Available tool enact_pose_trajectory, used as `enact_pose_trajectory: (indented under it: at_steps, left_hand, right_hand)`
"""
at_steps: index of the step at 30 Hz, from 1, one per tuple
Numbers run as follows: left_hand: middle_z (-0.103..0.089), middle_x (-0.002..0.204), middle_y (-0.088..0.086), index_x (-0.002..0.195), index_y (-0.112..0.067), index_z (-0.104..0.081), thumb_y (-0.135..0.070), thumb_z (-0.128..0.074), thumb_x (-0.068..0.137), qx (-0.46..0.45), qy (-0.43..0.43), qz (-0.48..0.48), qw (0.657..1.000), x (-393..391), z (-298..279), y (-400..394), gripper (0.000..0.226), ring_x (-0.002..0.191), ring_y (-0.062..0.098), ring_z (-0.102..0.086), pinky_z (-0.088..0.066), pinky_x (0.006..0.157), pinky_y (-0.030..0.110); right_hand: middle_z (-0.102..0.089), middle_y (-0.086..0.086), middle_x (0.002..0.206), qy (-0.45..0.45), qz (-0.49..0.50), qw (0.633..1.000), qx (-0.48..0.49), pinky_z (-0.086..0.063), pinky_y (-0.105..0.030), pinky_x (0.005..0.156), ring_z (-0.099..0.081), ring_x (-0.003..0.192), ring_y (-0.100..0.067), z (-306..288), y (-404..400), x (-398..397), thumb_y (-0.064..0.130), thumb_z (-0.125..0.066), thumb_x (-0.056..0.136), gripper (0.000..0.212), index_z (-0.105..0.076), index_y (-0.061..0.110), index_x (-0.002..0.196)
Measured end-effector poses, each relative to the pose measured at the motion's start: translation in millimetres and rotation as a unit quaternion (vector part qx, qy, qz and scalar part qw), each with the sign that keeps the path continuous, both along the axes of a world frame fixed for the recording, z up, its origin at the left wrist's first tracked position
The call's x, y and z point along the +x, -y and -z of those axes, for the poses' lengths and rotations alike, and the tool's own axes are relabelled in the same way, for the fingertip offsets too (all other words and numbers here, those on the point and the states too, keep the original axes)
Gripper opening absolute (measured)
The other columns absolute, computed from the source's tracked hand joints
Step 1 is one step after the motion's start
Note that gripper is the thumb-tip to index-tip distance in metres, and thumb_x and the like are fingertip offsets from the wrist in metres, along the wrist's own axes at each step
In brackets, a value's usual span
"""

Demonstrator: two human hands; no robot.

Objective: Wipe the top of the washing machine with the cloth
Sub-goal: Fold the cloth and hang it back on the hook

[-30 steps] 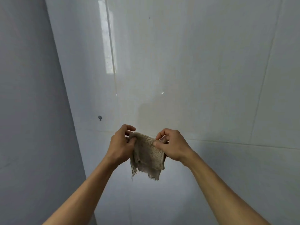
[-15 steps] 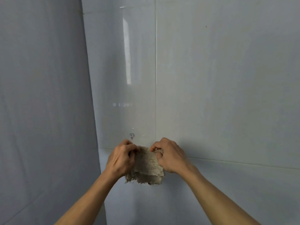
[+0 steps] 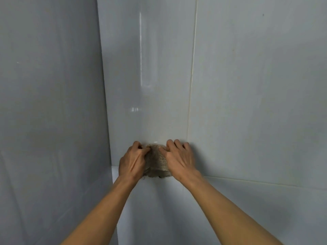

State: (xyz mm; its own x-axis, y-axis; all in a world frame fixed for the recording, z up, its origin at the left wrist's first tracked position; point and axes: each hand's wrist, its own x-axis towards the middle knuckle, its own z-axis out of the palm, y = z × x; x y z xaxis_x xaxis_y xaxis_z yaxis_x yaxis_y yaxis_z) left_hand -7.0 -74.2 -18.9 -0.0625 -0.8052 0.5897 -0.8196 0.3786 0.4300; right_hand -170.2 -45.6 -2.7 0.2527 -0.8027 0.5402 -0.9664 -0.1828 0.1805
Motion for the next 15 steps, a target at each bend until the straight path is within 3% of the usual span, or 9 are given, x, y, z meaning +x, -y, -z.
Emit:
enact_pose_trajectory:
  at_steps: [3,7,12,15]
  left_hand:
    - [-0.059,0.106,0.01,0.112,-0.016,-0.056,-0.03,-0.046,0.099,0.036,-0.064,0.002,0.997,-9,5,3,0.021,0.095,0.033,-0.058,-0.052,0.08,0.049]
    - [-0.057,0.107,0.006,0.115,-0.021,-0.064,-0.024,-0.046,0.099,0.021,0.007,0.013,1.0,-6,29,9,0.024,0.095,0.03,-0.057,-0.053,0.073,0.046]
    - [-0.054,0.093,-0.007,0.111,-0.023,-0.065,-0.036,-0.04,0.097,0.076,-0.029,-0.011,0.997,-10,43,20,0.031,0.078,0.018,-0.052,-0.037,0.056,0.031]
    - [-0.056,0.103,-0.004,0.113,-0.025,-0.068,-0.028,-0.043,0.097,0.058,-0.018,-0.008,0.998,-12,41,16,0.03,0.091,0.02,-0.053,-0.044,0.061,0.032]
  right_hand:
    - [-0.046,-0.008,0.129,-0.016,0.013,0.999,0.027,-0.028,-0.041,0.094,-0.039,0.12,-0.031,15,5,-4,0.015,-0.05,0.096,0.059,-0.032,0.022,0.151]
    - [-0.053,-0.009,0.122,-0.015,0.004,1.0,0.023,-0.032,-0.044,0.093,-0.044,0.114,-0.032,39,5,-2,0.014,-0.053,0.093,0.059,-0.036,0.02,0.149]
    - [-0.046,-0.008,0.128,-0.002,0.014,0.998,0.064,-0.027,-0.043,0.097,-0.038,0.12,-0.03,44,0,4,0.015,-0.06,0.087,0.075,-0.025,0.019,0.153]
    - [-0.041,-0.006,0.133,0.026,0.012,0.996,0.083,-0.027,-0.041,0.097,-0.034,0.122,-0.029,48,-3,7,0.013,-0.062,0.082,0.083,-0.021,0.02,0.154]
